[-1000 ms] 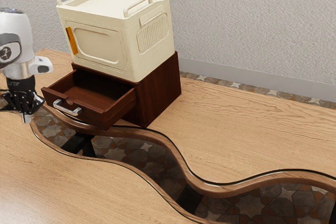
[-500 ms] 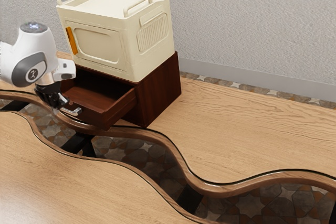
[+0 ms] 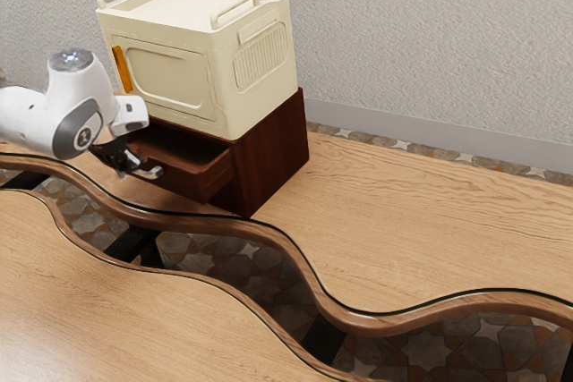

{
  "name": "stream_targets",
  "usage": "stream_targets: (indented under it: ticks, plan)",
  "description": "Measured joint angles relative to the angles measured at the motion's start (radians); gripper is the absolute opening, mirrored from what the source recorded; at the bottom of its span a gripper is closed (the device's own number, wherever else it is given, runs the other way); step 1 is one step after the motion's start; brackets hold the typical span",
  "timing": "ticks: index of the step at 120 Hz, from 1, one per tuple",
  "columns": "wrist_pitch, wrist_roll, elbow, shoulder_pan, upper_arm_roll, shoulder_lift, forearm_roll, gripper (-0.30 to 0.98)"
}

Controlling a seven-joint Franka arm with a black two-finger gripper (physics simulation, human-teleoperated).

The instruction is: Push the drawer handle with one arm to close the drawer

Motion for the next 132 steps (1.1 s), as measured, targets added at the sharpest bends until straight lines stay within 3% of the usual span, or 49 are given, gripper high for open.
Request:
stream_targets:
  ticks: [88,101,114,132]
  plan:
    - [0.058,0.025,0.221,0.001,-0.057,0.205,-0.043,-0.1]
    - [0.059,0.025,0.249,0.07,-0.132,0.234,-0.046,-0.12]
    - [0.034,0.027,0.213,0.078,-0.144,0.196,-0.056,-0.1]
    - [-0.065,0.027,0.147,0.049,-0.141,0.049,-0.061,-0.1]
